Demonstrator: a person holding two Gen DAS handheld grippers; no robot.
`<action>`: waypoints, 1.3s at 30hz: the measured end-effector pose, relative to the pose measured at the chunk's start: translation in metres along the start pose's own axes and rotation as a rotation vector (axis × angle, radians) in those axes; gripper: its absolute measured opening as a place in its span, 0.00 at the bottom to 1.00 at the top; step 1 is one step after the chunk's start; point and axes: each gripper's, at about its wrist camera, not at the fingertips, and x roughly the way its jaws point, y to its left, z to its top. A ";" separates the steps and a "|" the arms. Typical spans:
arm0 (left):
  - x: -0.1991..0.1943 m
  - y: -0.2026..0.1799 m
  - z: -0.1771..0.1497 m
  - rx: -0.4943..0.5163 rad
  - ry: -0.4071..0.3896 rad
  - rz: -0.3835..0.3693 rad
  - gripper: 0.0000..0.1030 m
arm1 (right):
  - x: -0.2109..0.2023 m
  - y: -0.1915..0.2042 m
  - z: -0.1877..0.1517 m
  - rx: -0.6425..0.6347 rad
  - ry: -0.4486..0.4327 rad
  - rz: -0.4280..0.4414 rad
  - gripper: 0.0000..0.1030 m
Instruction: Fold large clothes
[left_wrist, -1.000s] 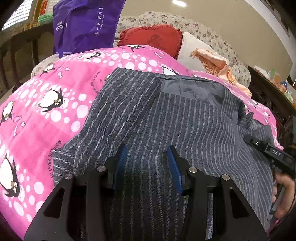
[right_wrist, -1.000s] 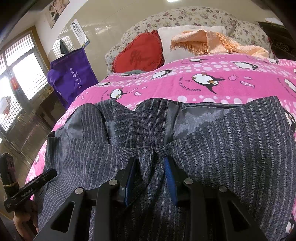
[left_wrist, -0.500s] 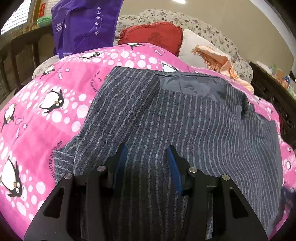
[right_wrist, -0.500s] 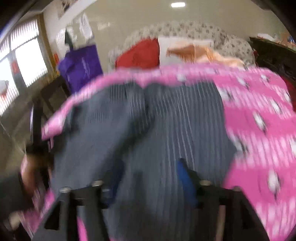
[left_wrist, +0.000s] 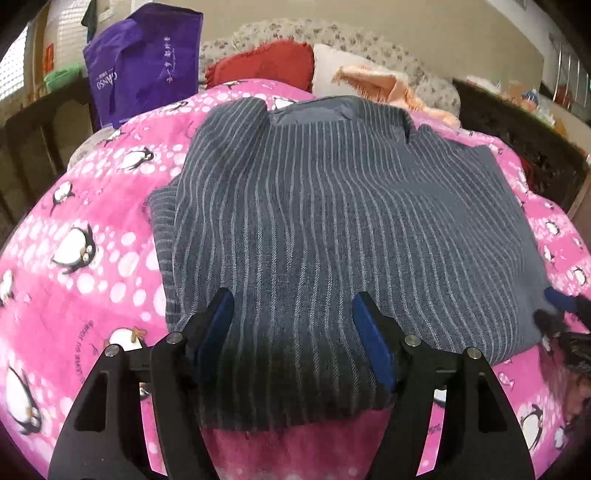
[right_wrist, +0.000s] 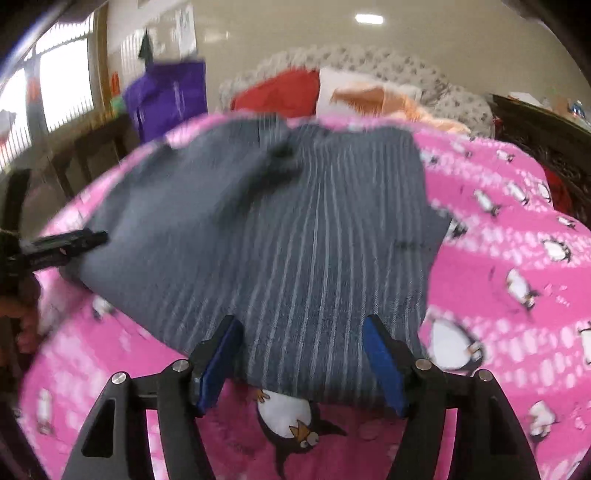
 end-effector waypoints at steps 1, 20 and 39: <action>0.001 0.001 0.002 -0.003 0.008 0.000 0.66 | 0.000 -0.006 0.000 0.032 0.009 0.000 0.80; -0.046 0.021 -0.002 -0.076 -0.078 -0.064 0.69 | -0.007 -0.046 -0.003 0.227 0.060 0.068 0.98; -0.046 0.065 -0.018 -0.157 0.107 -0.269 0.14 | -0.036 -0.066 -0.016 0.273 0.068 0.337 0.15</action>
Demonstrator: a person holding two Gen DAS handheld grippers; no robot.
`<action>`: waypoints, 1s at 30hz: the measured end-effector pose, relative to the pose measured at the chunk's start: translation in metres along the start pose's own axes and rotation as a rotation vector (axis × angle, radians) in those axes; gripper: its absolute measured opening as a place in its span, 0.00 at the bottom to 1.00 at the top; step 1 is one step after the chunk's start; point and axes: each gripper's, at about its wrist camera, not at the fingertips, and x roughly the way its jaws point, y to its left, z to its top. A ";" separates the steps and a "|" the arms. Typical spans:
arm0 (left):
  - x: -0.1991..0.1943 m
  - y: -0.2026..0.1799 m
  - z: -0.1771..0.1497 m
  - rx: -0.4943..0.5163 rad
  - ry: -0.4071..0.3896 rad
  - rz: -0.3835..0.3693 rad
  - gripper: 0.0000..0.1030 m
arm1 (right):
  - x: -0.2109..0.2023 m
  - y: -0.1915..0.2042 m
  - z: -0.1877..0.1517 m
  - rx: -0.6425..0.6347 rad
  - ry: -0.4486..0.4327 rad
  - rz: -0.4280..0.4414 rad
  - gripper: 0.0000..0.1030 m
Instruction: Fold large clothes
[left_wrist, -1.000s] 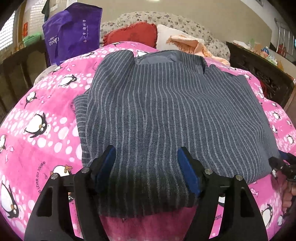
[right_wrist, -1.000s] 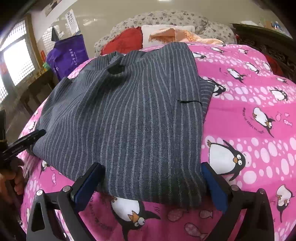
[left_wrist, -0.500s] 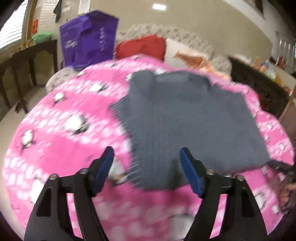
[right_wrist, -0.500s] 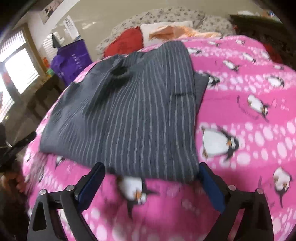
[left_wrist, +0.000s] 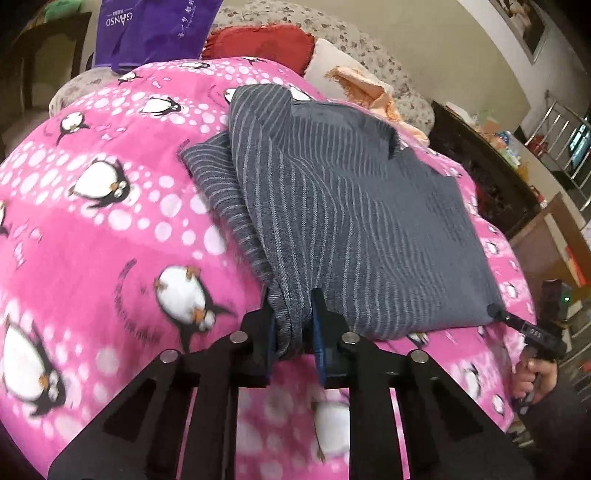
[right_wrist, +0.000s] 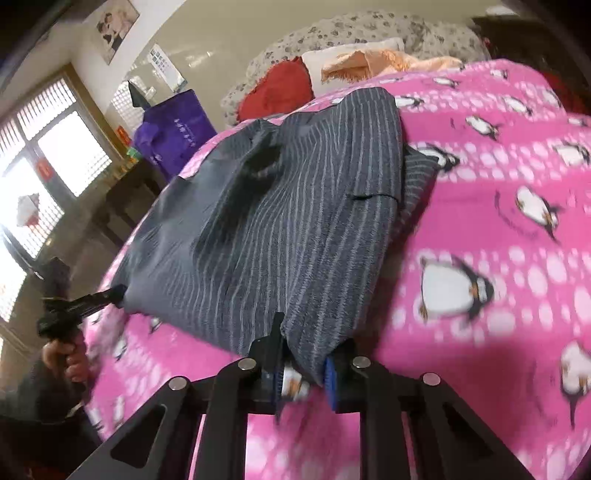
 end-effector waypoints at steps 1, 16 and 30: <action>-0.008 0.000 -0.004 -0.001 0.006 -0.010 0.14 | -0.006 0.001 -0.005 0.005 0.009 0.012 0.15; -0.053 -0.006 0.011 -0.014 -0.111 0.136 0.36 | -0.060 0.056 0.018 -0.134 -0.236 -0.228 0.22; 0.062 -0.031 0.026 0.048 -0.057 0.230 0.39 | 0.042 0.033 0.012 -0.089 -0.077 -0.277 0.22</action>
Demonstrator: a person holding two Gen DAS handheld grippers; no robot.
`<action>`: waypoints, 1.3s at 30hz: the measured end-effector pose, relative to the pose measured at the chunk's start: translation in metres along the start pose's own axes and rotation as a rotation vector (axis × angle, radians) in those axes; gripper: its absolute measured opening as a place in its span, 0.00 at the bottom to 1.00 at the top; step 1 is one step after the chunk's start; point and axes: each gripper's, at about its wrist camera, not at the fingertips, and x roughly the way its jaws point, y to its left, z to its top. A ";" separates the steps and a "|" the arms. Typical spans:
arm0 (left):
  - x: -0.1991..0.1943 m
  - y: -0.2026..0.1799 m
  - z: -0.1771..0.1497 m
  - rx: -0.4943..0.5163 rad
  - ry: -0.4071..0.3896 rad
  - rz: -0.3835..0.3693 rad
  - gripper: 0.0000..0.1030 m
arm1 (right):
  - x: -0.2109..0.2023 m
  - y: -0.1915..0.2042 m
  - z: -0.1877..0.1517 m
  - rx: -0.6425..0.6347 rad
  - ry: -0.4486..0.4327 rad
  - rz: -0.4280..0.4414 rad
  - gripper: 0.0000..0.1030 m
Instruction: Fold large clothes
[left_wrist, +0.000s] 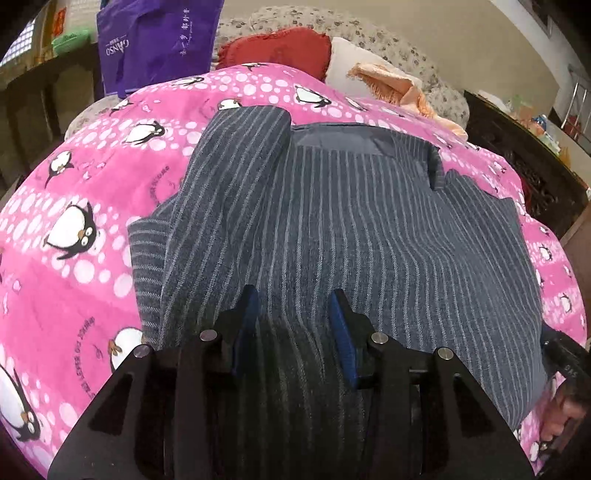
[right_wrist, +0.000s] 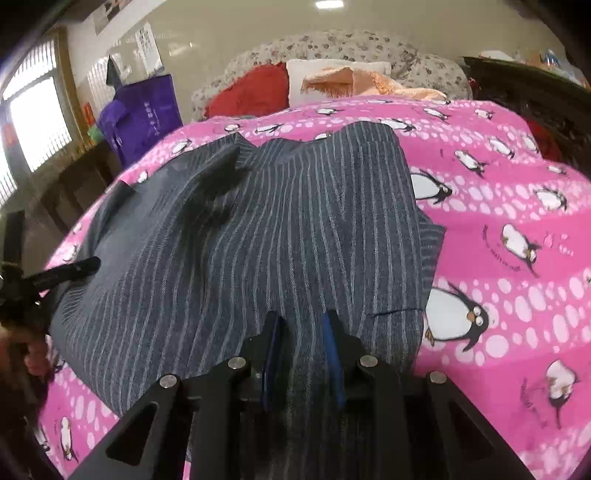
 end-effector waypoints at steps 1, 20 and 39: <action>0.001 -0.001 0.000 0.004 -0.002 0.000 0.43 | 0.000 0.001 0.001 -0.005 0.002 0.000 0.22; 0.007 -0.033 0.000 0.084 0.019 0.029 0.81 | 0.001 0.006 -0.008 -0.057 -0.036 -0.026 0.26; -0.047 0.023 0.037 -0.087 -0.014 -0.070 0.81 | 0.000 0.005 -0.009 -0.045 -0.046 -0.013 0.26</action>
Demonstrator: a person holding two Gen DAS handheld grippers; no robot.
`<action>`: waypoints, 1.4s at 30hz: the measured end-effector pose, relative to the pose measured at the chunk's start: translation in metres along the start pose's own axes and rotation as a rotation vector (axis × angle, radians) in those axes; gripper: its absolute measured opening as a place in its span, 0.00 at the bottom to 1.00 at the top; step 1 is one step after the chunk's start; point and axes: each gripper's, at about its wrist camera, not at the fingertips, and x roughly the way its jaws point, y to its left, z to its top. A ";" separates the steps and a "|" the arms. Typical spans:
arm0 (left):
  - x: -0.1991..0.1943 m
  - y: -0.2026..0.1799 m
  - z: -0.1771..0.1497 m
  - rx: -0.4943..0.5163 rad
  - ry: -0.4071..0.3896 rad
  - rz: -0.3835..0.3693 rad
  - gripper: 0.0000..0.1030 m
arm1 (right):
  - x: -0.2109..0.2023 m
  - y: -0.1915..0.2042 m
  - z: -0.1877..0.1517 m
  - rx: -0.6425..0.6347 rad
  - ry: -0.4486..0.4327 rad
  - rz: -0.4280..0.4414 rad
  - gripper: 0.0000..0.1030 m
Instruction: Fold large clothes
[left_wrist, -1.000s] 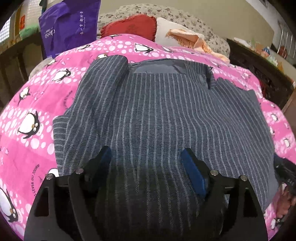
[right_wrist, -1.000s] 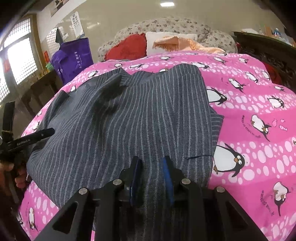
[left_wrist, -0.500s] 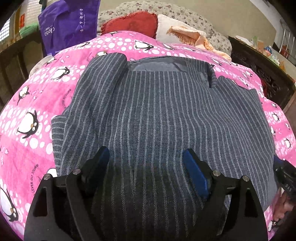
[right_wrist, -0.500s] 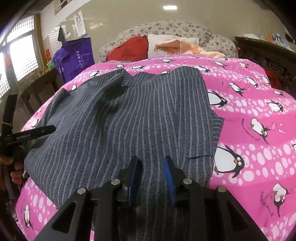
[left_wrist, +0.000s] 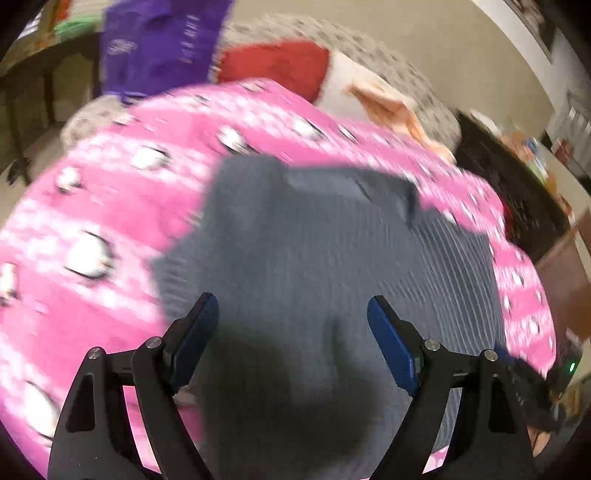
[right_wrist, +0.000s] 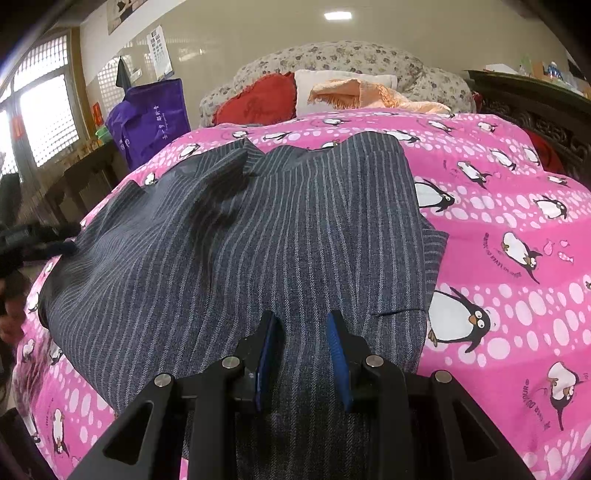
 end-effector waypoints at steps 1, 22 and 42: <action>-0.004 0.010 0.004 -0.019 -0.010 0.002 0.81 | 0.000 0.000 0.000 0.002 -0.001 0.002 0.27; 0.063 0.054 0.011 -0.105 0.223 -0.290 0.81 | 0.000 -0.003 0.000 0.010 -0.005 0.012 0.27; 0.079 0.007 0.018 0.389 0.294 -0.221 0.50 | 0.000 -0.004 0.001 0.020 -0.006 0.024 0.27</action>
